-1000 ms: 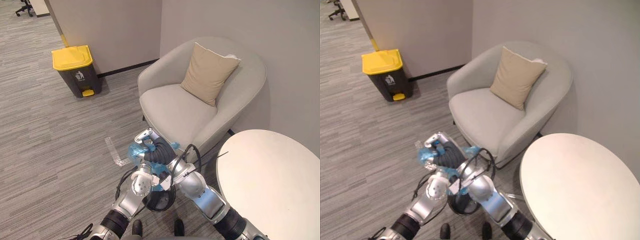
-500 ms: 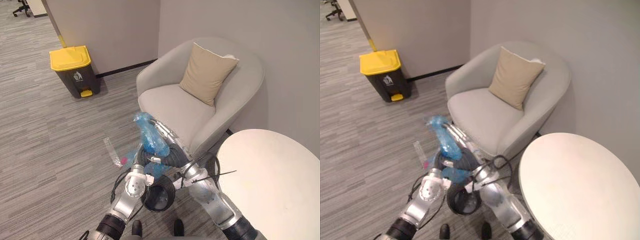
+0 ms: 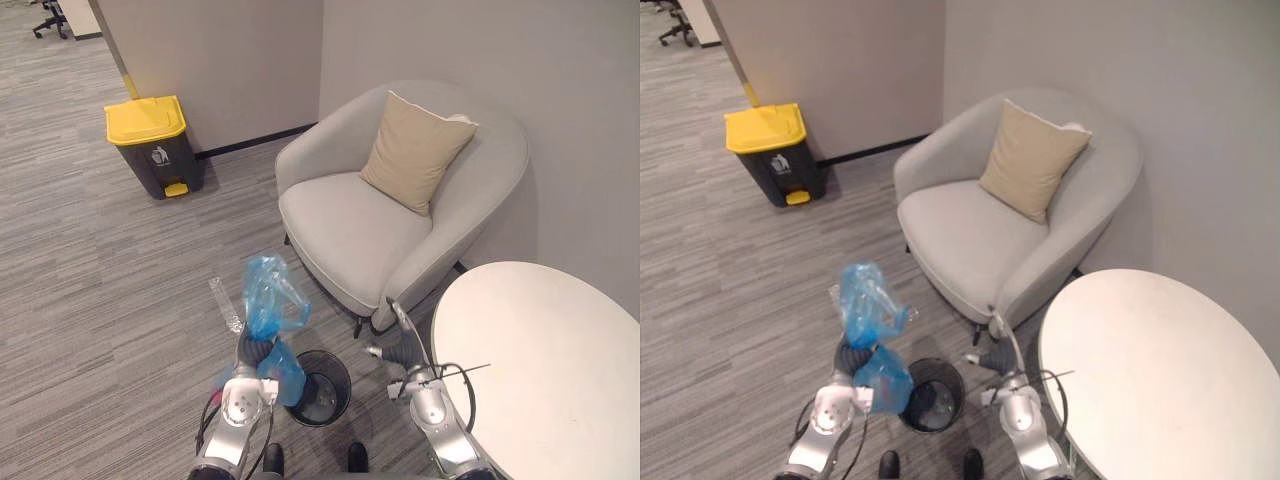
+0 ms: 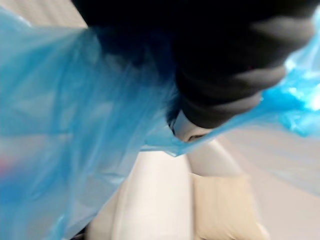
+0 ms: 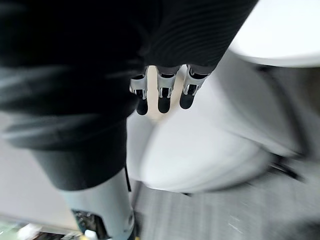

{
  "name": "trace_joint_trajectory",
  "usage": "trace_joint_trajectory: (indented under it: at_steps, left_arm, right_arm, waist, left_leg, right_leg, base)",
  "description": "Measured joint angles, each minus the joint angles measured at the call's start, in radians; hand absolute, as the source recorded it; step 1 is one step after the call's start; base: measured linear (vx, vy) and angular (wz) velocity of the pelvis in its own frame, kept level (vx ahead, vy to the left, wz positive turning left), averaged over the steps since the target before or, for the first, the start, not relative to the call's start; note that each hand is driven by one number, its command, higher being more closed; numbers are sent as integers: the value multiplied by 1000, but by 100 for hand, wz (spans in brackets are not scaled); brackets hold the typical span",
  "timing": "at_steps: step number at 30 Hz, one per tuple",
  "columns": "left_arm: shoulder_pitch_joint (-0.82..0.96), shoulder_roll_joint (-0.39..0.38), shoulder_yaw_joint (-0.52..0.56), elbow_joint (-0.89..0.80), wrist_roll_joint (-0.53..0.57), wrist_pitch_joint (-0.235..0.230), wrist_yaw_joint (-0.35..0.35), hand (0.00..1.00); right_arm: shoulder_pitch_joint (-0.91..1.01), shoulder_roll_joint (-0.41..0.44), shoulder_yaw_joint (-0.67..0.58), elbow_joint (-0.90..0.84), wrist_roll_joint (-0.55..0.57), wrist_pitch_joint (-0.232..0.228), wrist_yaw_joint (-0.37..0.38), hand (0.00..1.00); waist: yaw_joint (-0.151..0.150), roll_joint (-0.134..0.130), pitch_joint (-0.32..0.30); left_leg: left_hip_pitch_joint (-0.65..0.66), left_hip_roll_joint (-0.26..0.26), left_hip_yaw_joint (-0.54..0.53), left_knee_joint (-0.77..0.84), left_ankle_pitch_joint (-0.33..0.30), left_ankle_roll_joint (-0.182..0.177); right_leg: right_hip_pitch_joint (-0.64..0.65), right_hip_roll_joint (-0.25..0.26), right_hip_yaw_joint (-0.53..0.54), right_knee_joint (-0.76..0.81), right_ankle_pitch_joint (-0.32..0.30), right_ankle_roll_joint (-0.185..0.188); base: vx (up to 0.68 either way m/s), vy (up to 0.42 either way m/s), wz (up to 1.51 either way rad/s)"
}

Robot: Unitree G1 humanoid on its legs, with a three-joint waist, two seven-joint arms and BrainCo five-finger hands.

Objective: Gather rubbish on tea table into small bin, then transfer packed bag to large trash can.

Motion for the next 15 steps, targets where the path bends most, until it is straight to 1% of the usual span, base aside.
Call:
trace_joint_trajectory:
  at_steps: [1, 3, 5, 6, 7, 8, 9, 10, 13, 15]
  left_arm:
    - [2, 0, 1, 14, -4, 0, -2, 100]
    - [10, -3, 21, 85, -36, 1, -18, 100]
    - [10, -8, 41, 137, -55, 1, -23, 100]
    - [10, -8, 45, 148, -57, 1, -23, 100]
    - [11, -10, 60, 179, -69, 2, -26, 100]
    - [10, -10, 76, 213, -83, 2, -34, 100]
    - [11, -10, 78, 222, -88, 2, -37, 100]
    - [14, -9, 82, 262, -105, 2, -41, 100]
    - [24, -12, 89, 302, -117, 2, -47, 100]
    - [46, -27, 100, 325, -127, 5, -63, 100]
  right_arm:
    - [0, 0, -2, 22, 6, 1, 4, 0]
    - [-7, 2, -28, 133, 99, 4, 32, 0]
    - [-17, 8, -61, 228, 149, 5, 40, 0]
    - [-20, 9, -68, 252, 156, 5, 40, 0]
    - [-30, 8, -87, 323, 164, 9, 44, 0]
    - [-33, 7, -102, 382, 182, 18, 47, 0]
    - [-33, 7, -105, 400, 184, 20, 47, 0]
    - [-32, 7, -110, 454, 185, 32, 52, 0]
    - [-37, 7, -120, 499, 183, 49, 56, 0]
    - [-47, 6, -129, 532, 183, 60, 55, 0]
  waist:
    - [0, 0, 0]
    - [2, 2, 1]
    - [4, 4, 3]
    - [4, 5, 3]
    - [4, 7, 5]
    - [5, 10, 8]
    - [5, 10, 11]
    - [6, 14, 15]
    - [9, 20, 22]
    - [11, 29, 32]
  left_leg:
    - [1, -1, -2, 0, 0, 0]
    - [0, -5, -4, -1, 0, 0]
    - [1, -8, -4, -1, 0, 0]
    - [1, -9, -4, -1, 0, 0]
    - [2, -11, -4, -1, 0, 1]
    - [8, -12, -4, -1, -2, 2]
    - [13, -13, -4, -1, -2, 3]
    - [27, -14, -2, -4, -4, 5]
    - [36, -14, 9, -5, -9, 7]
    - [37, -17, 20, 0, -13, 7]
  right_leg:
    - [3, -1, 0, -2, 0, 0]
    - [4, -5, -1, -7, -3, 4]
    - [6, -9, -2, -7, -7, 10]
    - [6, -10, -3, -7, -7, 11]
    - [7, -12, -3, -6, -7, 11]
    - [12, -13, -2, -6, -7, 11]
    - [17, -14, -2, -6, -8, 12]
    - [31, -15, -1, -6, -13, 19]
    - [33, -16, 5, -5, -15, 20]
    - [23, -18, 22, 7, -17, 23]
  base:
    - [-6, 6, 9]
    - [-12, 12, 4]
    - [0, 0, 0]
    - [0, 0, 0]
    - [0, 0, 0]
    - [0, 0, 0]
    - [0, 0, 0]
    - [0, 0, 0]
    - [-8, 12, -12]
    - [-8, 19, -16]
